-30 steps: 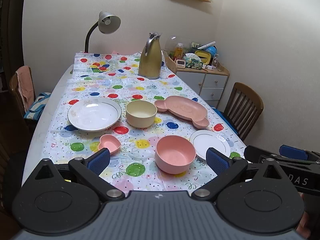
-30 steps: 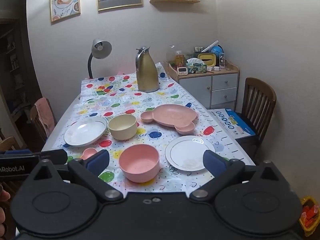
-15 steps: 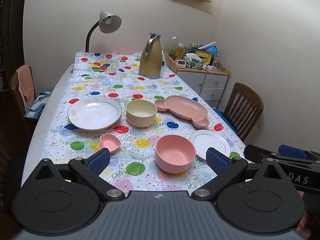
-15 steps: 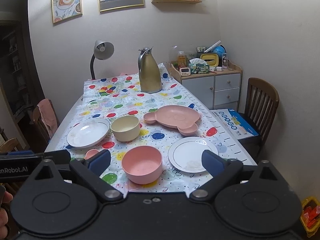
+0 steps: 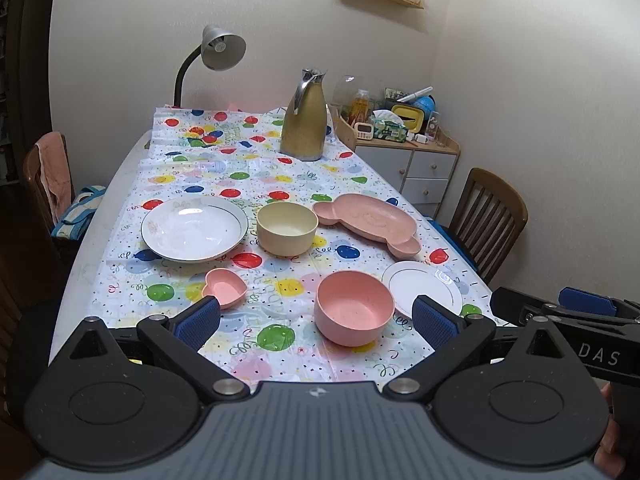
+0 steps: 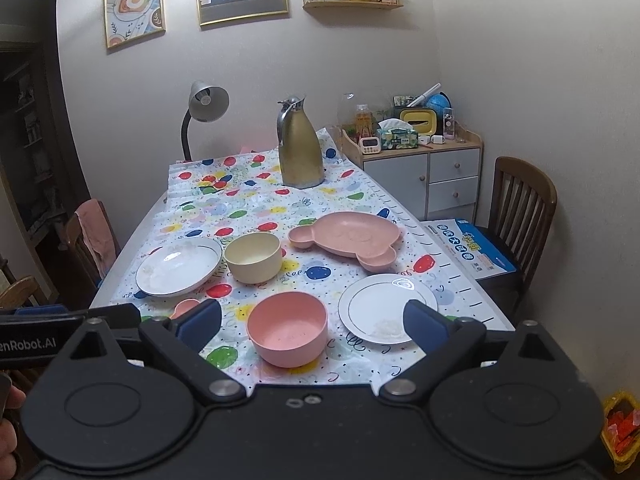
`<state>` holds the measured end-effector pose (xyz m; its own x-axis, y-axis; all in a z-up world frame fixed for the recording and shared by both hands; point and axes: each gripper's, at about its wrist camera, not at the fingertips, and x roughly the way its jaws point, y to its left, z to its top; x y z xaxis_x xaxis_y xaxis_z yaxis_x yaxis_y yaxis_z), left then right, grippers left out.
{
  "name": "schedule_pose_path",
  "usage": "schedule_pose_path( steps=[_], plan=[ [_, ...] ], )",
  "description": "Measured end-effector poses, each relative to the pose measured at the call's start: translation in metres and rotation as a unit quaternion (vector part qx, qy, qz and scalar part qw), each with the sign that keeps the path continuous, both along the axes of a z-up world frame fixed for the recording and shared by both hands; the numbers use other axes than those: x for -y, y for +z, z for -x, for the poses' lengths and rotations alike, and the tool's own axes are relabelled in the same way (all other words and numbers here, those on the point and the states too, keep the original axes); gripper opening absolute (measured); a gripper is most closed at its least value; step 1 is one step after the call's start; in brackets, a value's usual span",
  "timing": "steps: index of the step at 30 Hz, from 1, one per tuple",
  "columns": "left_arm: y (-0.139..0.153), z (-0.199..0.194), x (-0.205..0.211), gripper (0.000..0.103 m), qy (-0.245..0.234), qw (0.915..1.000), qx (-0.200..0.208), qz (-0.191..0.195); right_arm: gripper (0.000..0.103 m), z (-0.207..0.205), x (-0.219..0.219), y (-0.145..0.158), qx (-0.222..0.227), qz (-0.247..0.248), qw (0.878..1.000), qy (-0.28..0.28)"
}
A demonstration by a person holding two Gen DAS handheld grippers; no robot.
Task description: Organize plates and bowls
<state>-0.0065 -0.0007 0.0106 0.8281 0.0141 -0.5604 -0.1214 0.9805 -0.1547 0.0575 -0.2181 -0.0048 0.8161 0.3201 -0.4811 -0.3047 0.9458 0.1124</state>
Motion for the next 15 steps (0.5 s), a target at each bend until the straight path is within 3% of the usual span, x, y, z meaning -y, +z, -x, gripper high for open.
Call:
schedule_pose_path(
  steps=[15],
  plan=[
    [0.0072,0.0042,-0.0027,0.103,0.005,1.0000,0.005,-0.004,0.098,0.0076,-0.0024,0.0049,0.012,0.006,1.000,0.001]
  ],
)
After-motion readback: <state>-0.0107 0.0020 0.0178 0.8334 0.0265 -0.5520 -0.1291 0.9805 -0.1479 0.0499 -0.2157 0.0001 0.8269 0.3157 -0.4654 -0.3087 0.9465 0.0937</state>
